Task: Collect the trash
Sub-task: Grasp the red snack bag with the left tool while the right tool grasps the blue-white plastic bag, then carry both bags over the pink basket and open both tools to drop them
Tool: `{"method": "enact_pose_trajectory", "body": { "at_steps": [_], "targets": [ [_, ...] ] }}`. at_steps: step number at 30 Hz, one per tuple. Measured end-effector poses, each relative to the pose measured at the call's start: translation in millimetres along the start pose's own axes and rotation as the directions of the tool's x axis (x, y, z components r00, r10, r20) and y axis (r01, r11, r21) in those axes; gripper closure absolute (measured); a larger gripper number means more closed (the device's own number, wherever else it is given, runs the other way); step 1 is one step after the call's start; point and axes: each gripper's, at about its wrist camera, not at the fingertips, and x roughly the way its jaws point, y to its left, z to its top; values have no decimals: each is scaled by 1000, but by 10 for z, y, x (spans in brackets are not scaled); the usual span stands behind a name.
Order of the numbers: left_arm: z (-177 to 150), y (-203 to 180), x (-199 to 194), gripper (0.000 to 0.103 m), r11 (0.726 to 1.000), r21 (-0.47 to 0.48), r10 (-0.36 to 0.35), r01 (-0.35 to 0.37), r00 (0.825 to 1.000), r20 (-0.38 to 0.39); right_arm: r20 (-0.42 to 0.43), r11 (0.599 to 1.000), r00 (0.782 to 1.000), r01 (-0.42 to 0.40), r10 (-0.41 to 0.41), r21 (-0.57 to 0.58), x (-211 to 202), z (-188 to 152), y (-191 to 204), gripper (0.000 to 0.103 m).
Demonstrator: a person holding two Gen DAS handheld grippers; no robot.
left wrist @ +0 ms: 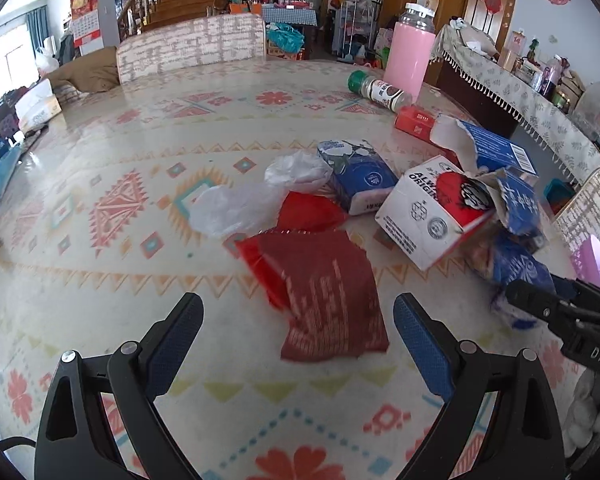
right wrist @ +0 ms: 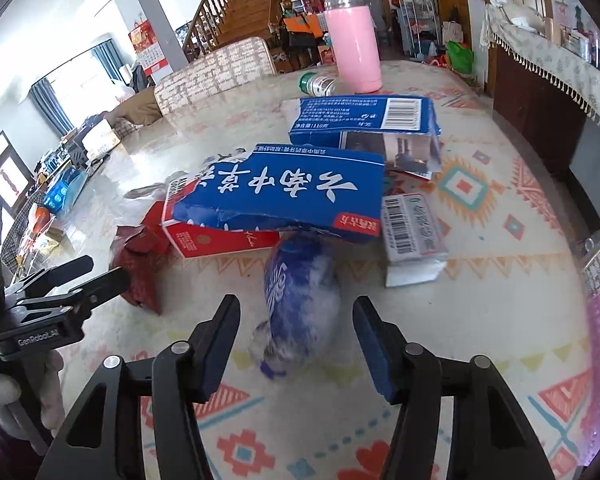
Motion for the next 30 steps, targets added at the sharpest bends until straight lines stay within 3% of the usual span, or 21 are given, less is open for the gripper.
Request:
{"method": "enact_pose_trajectory", "body": {
  "at_steps": [2, 3, 4, 6, 17, 24, 30],
  "targets": [
    [15, -10, 42, 11, 1000, -12, -15, 15, 1000, -3, 0, 1000, 1000, -4, 4, -4, 30, 19, 16, 48],
    [12, -13, 42, 30, 1000, -14, -25, 25, 1000, -3, 0, 1000, 1000, -1, 1, -7, 46, 28, 13, 51],
    [2, -35, 59, 55, 999, -12, -41, 40, 999, -18, 0, 1000, 1000, 2, -2, -11, 58, 29, 19, 55],
    [-8, -61, 54, 62, 998, -16, -55, 55, 998, -31, -8, 1000, 1000, 9, -9, -17, 83, 27, 29, 66],
    [-239, 4, -682, 64, 989, -85, -113, 119, 990, 80, 24, 998, 998, -60, 59, 33, -289, -199, -10, 69],
    [-419, -71, -1188, 64, 990, -58, -120, 132, 978, 172, 97, 996, 992, -89, 86, 27, -774, -475, 60, 69],
    [-548, -229, -1550, 64, 990, -2, -137, 141, 962, 236, 162, 998, 985, -60, 55, 29, -1115, -622, 19, 69]
  ]
}}
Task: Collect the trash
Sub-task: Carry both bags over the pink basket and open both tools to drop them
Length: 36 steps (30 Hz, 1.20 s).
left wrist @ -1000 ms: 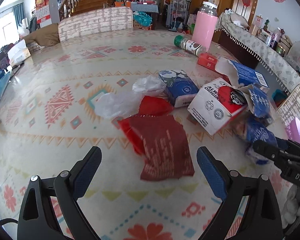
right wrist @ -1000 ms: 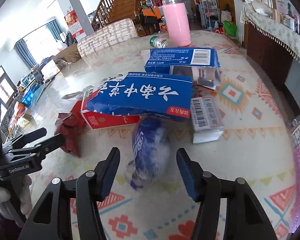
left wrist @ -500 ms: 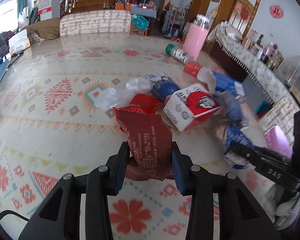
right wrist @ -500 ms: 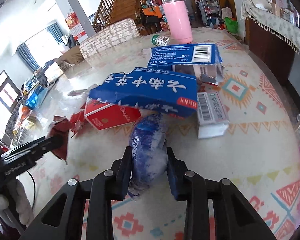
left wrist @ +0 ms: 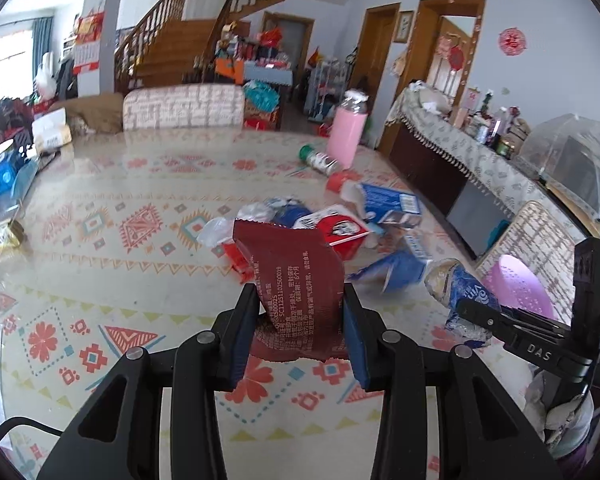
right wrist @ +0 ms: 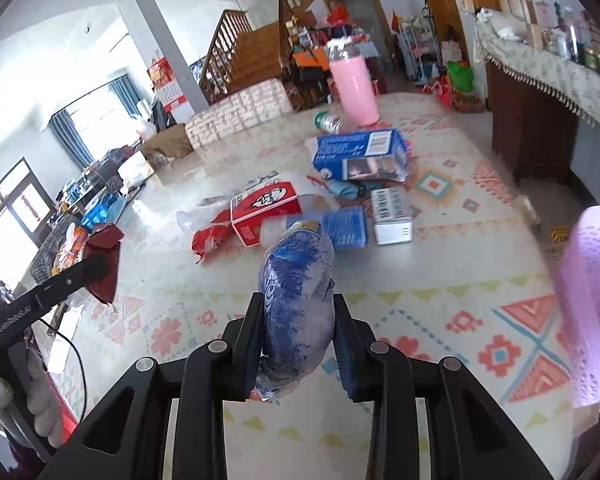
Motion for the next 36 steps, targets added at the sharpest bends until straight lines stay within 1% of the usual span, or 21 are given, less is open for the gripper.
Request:
{"method": "enact_pose_trajectory", "body": {
  "at_steps": [4, 8, 16, 19, 23, 27, 31, 36],
  "targets": [
    [1, -184, -145, 64, 999, 42, -33, 32, 999, 21, 35, 1000, 999, 16, -17, 10, -199, -40, -72, 69],
    [34, -392, -178, 64, 994, 87, -68, 66, 997, 25, 74, 999, 996, 40, -42, 22, -408, -75, -180, 69],
    [158, -814, 19, 64, 977, 172, -126, 127, 992, -13, 151, 995, 984, 80, -89, 67, -713, -84, -510, 69],
    [185, -949, 101, 64, 970, 181, -157, 160, 987, -31, 171, 990, 978, 101, -117, 97, -802, -83, -680, 69],
    [221, -1227, 303, 64, 953, 199, -217, 228, 973, -74, 183, 980, 970, 132, -158, 146, -931, -99, -960, 69],
    [239, -1556, 531, 64, 930, 224, -267, 290, 955, -128, 190, 966, 960, 171, -208, 193, -1055, -111, -1267, 69],
    [287, -1951, 788, 64, 900, 247, -320, 359, 929, -184, 191, 943, 943, 222, -272, 246, -1171, -100, -1589, 69],
    [343, -2549, 1124, 64, 848, 272, -389, 454, 883, -263, 175, 898, 915, 296, -364, 326, -1326, -104, -2104, 69]
  ]
}}
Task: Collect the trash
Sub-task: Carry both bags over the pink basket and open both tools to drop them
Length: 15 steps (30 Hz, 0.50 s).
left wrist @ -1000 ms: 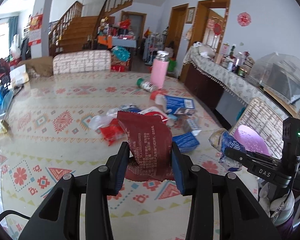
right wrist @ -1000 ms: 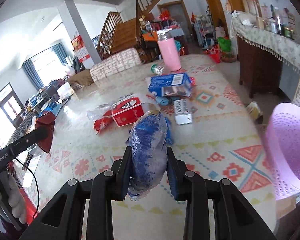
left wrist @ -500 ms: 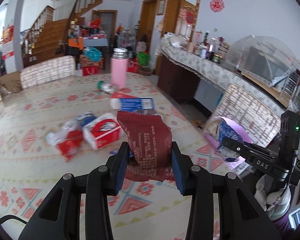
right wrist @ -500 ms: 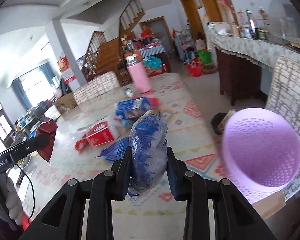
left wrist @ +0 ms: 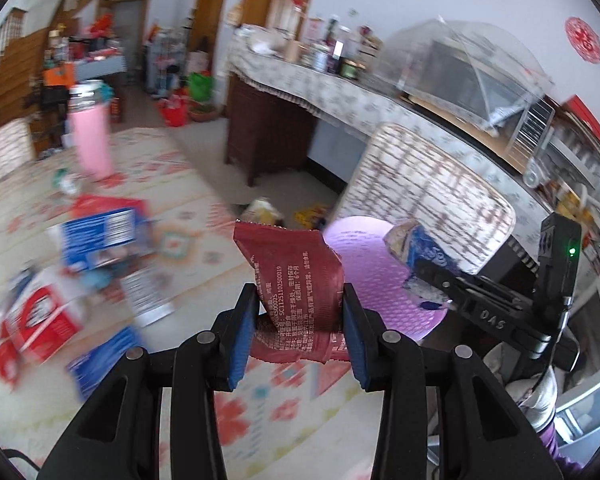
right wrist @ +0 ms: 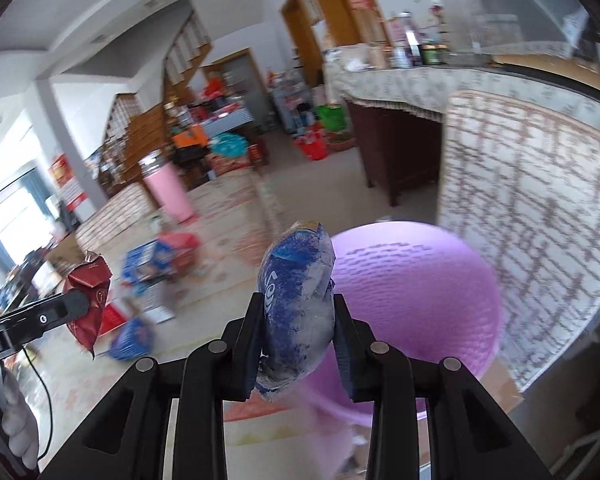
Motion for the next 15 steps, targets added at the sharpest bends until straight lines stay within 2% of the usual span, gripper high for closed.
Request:
{"method": "enact_pose_trajectory", "body": {
  "at_steps": [4, 9, 11, 12, 13, 15],
  "targets": [
    [201, -273, 461, 64, 997, 31, -69, 71, 996, -59, -15, 997, 999, 41, -40, 58, 85, 95, -340, 69],
    [363, -454, 875, 63, 994, 42, -101, 105, 990, -94, -53, 993, 996, 75, -71, 94, 232, 76, -550, 68],
    [408, -485, 998, 52, 993, 31, -110, 113, 989, -98, -61, 991, 995, 90, -84, 100, 286, 64, -594, 67],
    [421, -484, 1030, 41, 993, 22, -112, 115, 989, -96, -62, 989, 994, 98, -91, 107, 311, 59, -618, 66],
    [426, -465, 1038, 37, 993, 6, -115, 116, 990, -86, -63, 989, 994, 100, -93, 111, 333, 62, -644, 62],
    [399, -432, 997, 36, 992, -2, -122, 123, 989, -81, -61, 988, 994, 99, -92, 123, 349, 67, -670, 52]
  ]
}}
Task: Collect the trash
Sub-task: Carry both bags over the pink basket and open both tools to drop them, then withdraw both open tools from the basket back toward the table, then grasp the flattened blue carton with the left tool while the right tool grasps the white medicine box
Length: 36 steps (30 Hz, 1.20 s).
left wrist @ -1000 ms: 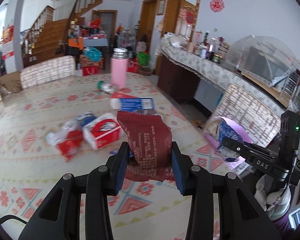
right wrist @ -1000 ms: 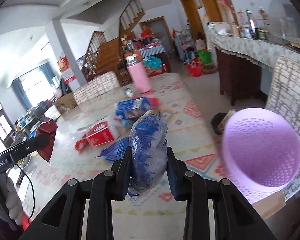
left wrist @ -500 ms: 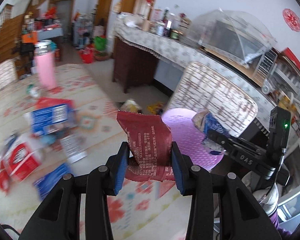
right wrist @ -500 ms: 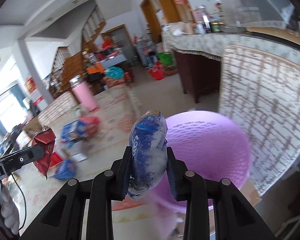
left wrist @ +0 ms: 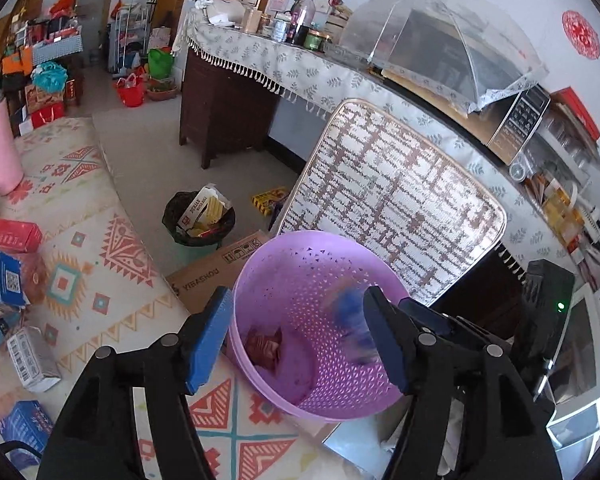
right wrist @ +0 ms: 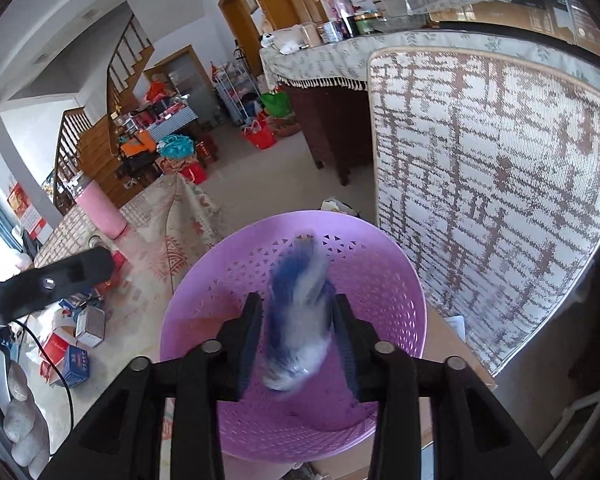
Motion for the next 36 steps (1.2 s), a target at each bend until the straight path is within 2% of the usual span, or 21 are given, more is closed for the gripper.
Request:
{"method": "enact_pose_trajectory", "body": {
  "at_steps": [1, 3, 6, 11, 14, 16, 18, 22, 25, 32, 35, 36],
  "targets": [
    [-18, 20, -30, 36, 1000, 0, 3, -3, 1000, 1, 5, 1000, 1000, -1, 1, 1, -12, -8, 9, 47],
    [-59, 62, -117, 34, 1000, -1, 22, -22, 1000, 11, 18, 1000, 1000, -1, 1, -8, -22, -13, 32, 43],
    [-176, 148, -334, 32, 998, 7, 59, -60, 998, 36, 24, 1000, 1000, -17, 17, -19, -13, -36, 100, 41],
    [-428, 446, -744, 31, 990, 17, 135, -136, 989, 62, 37, 997, 998, -48, 50, -64, -27, -124, 321, 32],
    [-594, 751, -990, 25, 975, 20, 217, -219, 973, 75, 20, 992, 996, -86, 88, -94, -46, -175, 487, 31],
    [-712, 1023, -1122, 24, 957, 17, 286, -288, 955, 72, 3, 988, 993, -114, 115, -109, -49, -221, 598, 30],
    [-787, 1253, -1171, 23, 950, 6, 311, -311, 949, 49, -17, 982, 990, -143, 142, -125, -37, -278, 727, 29],
    [-941, 1698, -1130, 23, 944, 6, 329, -329, 944, -14, -58, 971, 983, -181, 174, -154, 36, -406, 991, 27],
    [-1011, 1865, -985, 23, 956, 55, 291, -288, 955, -56, -100, 965, 977, -205, 190, -164, 135, -490, 1183, 27],
    [-1067, 1775, -661, 22, 951, 191, 269, -245, 957, -113, -156, 954, 968, -226, 197, -195, 288, -596, 1551, 27],
    [-1071, 1752, -650, 23, 958, 168, 254, -233, 960, -117, -178, 949, 962, -241, 206, -205, 351, -605, 1686, 27],
    [-1083, 1753, -663, 29, 958, 155, 259, -241, 959, -117, -189, 946, 959, -250, 212, -207, 382, -609, 1747, 27]
  ]
}}
